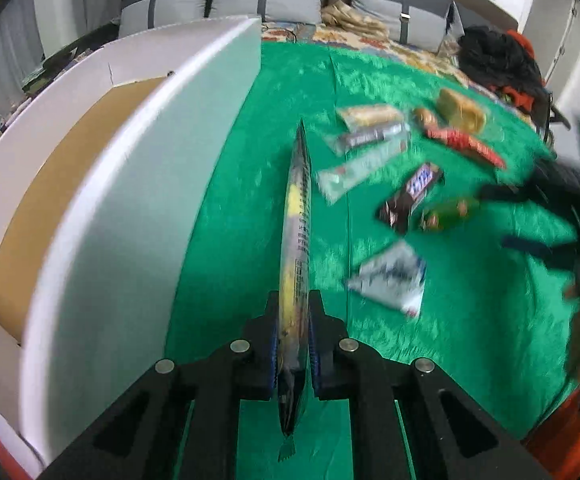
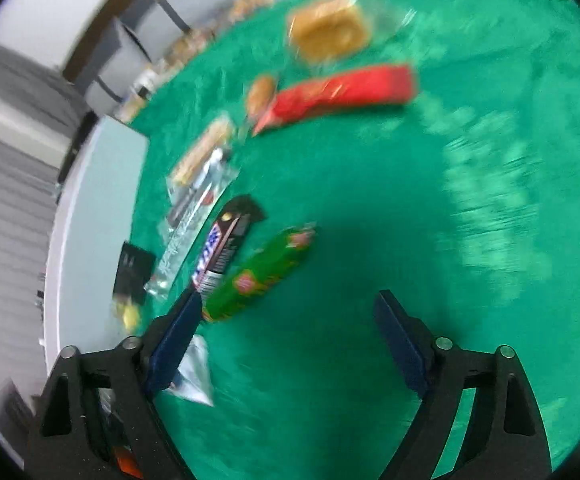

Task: Organize snacks
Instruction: 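Grasp the long printed snack packet with left gripper while right grasps the green sausage, then carry both snacks into the white box and open both grippers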

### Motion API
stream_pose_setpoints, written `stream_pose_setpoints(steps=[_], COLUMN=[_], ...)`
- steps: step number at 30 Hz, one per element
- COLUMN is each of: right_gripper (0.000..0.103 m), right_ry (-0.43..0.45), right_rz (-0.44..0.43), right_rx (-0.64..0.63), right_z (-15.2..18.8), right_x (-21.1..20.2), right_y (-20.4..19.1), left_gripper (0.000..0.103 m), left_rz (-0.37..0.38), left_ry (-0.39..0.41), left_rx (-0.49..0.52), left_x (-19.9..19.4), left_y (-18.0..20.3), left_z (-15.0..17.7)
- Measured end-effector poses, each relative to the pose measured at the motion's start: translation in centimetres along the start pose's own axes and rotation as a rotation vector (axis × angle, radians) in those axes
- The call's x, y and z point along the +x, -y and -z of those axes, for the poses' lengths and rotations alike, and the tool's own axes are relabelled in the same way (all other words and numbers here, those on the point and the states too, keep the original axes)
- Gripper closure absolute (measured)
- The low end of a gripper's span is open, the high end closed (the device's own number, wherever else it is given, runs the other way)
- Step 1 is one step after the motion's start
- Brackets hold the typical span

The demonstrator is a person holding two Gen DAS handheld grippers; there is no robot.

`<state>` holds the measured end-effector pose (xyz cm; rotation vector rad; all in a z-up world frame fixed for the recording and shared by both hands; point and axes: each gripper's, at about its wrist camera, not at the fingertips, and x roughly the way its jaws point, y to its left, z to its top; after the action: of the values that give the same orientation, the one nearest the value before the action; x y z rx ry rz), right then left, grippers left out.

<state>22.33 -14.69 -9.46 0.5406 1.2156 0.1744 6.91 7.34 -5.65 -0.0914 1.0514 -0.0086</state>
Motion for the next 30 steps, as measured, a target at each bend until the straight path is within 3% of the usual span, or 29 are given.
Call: stream_pose_setpoints(steps=[1,2,3,5,6,7,9,11,12,15,17,19,20,22,25,26,27,28,29,30], right_gripper=[0.057,0.063,0.063,0.054,0.048,0.038,0.037,0.049,0.050,0.068,0.074,0.068,0.055,0.039,0.038,0.040,0.043,0.055,0.075,0.078], right_ry=[-0.028,-0.051,-0.044,-0.042,-0.048,-0.051,-0.052,-0.055,-0.058,-0.109,-0.132,-0.125,-0.121,-0.120,-0.069,-0.058,-0.046,-0.041,-0.032,-0.028], right_rz=[0.003,0.010,0.020,0.077,0.099,0.100,0.120,0.165,0.166,0.148,0.207,0.261,0.247,0.195,0.252,0.275,0.292,0.301,0.315,0.317], right_rx=[0.014,0.019,0.022,0.001,-0.014,-0.025,-0.051,-0.118,-0.142,-0.164,-0.201,-0.219,-0.200,-0.154,-0.227,-0.269,-0.306,-0.325,-0.345,-0.355], right_z=[-0.3,-0.7,-1.1,-1.4,-1.3,-1.4,-1.5,-1.6,-1.6,-2.1,-2.6,-3.0,-3.1,-3.2,-2.8,-2.7,-2.7,-2.9,-3.0,-2.8], right_x=[1.2,2.4,3.0,3.8,4.3,4.6,5.2,5.7,5.8,5.7,4.9,4.6,4.6,5.4,6.3,6.6,6.9,7.0,6.9,6.2], right_y=[-0.8,-1.7,-2.5,-3.9,-4.5,-5.2,-6.3,-7.1,-7.3,-6.6,-6.0,-5.9,-5.7,-5.7,-7.2,-7.6,-7.9,-7.8,-7.7,-7.1], left_gripper=[0.090,0.089,0.082,0.058,0.040,0.039,0.040,0.044,0.045,0.045,0.045,0.042,0.041,0.035,0.035,0.040,0.053,0.067,0.071,0.076], left_rz=[-0.004,-0.014,-0.033,-0.057,-0.061,-0.055,-0.037,-0.040,-0.054,-0.055,-0.046,-0.047,-0.050,-0.056,-0.027,-0.006,0.019,0.034,0.063,0.083], left_ry=[-0.014,-0.020,-0.019,-0.010,0.000,0.005,-0.010,-0.042,-0.053,-0.044,-0.037,-0.026,-0.022,-0.022,-0.014,-0.007,0.000,0.002,-0.003,-0.005], left_rx=[0.020,0.033,0.046,0.043,0.028,0.018,0.008,0.003,0.007,0.021,0.023,0.022,0.024,0.035,0.030,0.023,0.015,0.012,0.007,-0.001], left_x=[0.4,0.7,1.0,1.1,1.3,1.4,2.1,3.0,3.4,3.3,3.1,3.2,3.2,3.5,3.6,3.5,3.2,3.0,2.7,2.6], left_y=[0.2,0.5,0.5,0.2,-0.2,-0.4,-0.6,-0.7,-0.7,-0.9,-1.0,-0.9,-0.9,-0.4,-0.4,-0.6,-1.0,-1.3,-1.6,-1.7], left_z=[0.3,0.5,0.7,0.7,0.5,0.4,0.0,-0.1,-0.1,0.2,0.3,0.3,0.3,0.1,-0.2,-0.2,-0.1,0.1,0.3,0.4])
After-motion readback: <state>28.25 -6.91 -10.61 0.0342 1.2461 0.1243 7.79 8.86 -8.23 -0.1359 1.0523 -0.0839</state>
